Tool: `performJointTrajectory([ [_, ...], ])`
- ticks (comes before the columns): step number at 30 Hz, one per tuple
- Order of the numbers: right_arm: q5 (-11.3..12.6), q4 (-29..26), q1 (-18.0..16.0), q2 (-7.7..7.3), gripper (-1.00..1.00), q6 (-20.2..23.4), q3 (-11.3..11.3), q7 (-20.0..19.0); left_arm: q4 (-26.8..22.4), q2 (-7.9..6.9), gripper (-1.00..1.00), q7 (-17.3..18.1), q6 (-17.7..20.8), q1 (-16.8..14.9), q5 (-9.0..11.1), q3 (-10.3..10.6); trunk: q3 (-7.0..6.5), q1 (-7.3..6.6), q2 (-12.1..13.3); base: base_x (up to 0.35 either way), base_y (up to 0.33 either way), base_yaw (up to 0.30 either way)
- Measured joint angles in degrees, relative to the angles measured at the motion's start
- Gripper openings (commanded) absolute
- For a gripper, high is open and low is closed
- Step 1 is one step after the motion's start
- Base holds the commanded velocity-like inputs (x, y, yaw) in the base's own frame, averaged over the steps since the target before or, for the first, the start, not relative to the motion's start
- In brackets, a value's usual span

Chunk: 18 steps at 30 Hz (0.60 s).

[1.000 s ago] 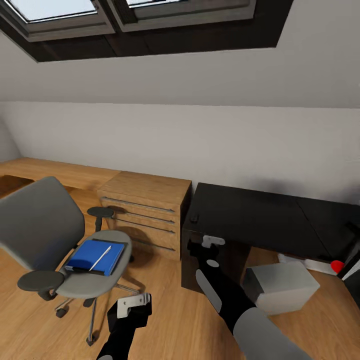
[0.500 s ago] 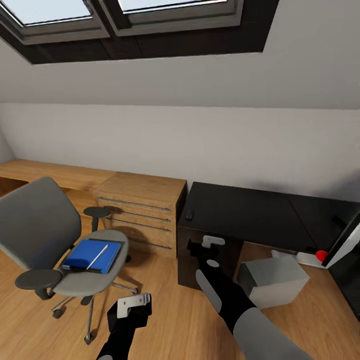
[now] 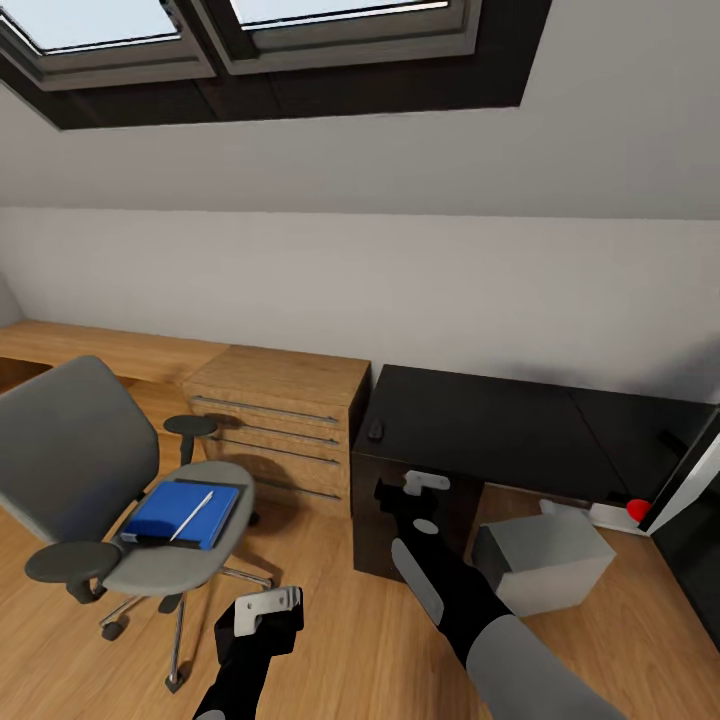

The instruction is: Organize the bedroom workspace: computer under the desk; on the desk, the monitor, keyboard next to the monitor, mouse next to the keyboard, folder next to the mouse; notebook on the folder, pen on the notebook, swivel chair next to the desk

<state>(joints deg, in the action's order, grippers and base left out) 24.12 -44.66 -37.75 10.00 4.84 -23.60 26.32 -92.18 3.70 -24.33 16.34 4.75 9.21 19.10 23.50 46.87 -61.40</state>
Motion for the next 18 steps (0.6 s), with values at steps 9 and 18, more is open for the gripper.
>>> performJointTrajectory([
  [9, 0.05, 0.10, 0.00, 0.00, 1.00, -0.03, 0.09, -0.06, 0.00, 0.00, 1.00, 0.00, 0.00, 0.00, 0.00, 0.00, 0.00, 0.00, 0.00, 0.000, 0.000, 0.000],
  [18, 0.05, 0.17, 0.00, 0.00, 1.00, -0.12, 0.09, -0.08, 0.00, 0.00, 1.00, 0.00, -0.03, 0.00, -0.01, -0.08, -0.03, 0.00, 0.00, 0.000, 0.000, -0.029],
])
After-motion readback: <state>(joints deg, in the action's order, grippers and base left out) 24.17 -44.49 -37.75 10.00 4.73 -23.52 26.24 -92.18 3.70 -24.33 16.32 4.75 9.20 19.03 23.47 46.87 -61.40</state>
